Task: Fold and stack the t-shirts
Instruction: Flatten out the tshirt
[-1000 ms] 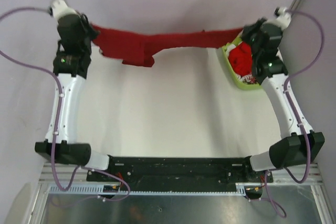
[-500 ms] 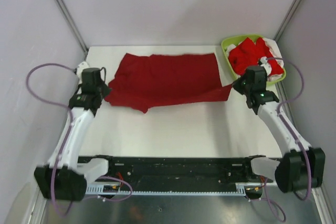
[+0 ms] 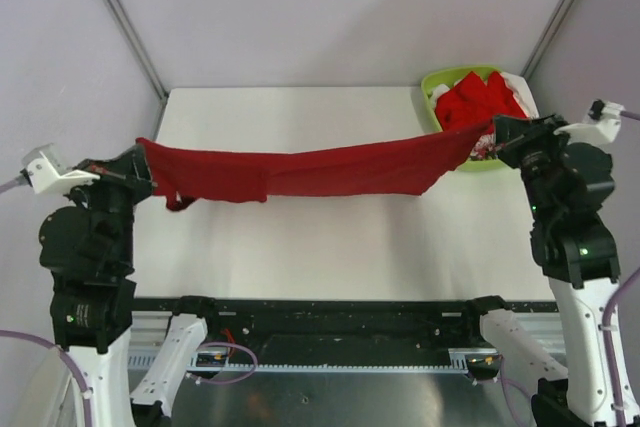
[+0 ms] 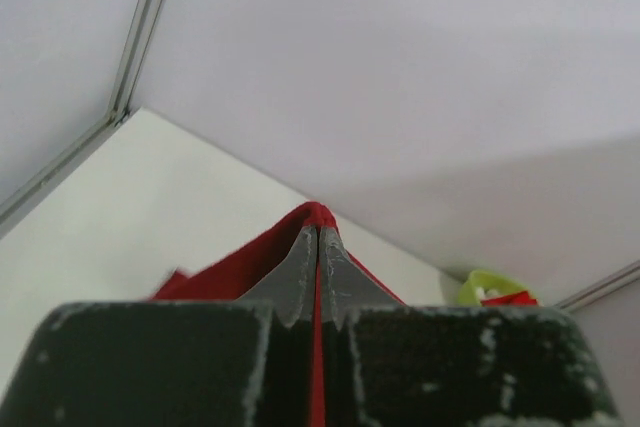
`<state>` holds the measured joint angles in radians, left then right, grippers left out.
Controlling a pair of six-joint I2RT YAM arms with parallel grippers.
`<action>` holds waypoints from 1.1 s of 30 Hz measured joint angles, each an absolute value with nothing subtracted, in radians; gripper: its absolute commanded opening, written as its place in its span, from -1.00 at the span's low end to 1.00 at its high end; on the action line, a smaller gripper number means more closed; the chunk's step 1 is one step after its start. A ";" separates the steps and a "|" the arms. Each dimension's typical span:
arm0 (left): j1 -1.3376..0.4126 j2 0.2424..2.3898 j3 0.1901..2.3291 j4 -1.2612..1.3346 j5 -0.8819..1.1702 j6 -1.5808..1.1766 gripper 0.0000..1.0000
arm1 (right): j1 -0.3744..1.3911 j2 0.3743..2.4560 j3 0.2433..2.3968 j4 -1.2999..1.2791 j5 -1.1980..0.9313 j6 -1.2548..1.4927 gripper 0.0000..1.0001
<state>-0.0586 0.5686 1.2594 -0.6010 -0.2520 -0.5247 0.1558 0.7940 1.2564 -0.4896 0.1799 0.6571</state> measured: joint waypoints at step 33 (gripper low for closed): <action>-0.006 1.696 2.256 -0.283 -0.146 -0.505 -1.00 | 0.126 1.659 1.999 -0.043 0.244 0.542 -1.00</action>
<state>-0.0063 1.6958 2.2562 -0.2832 -0.1455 -0.5053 0.1261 1.6588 1.9987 -0.0433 0.2436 0.5423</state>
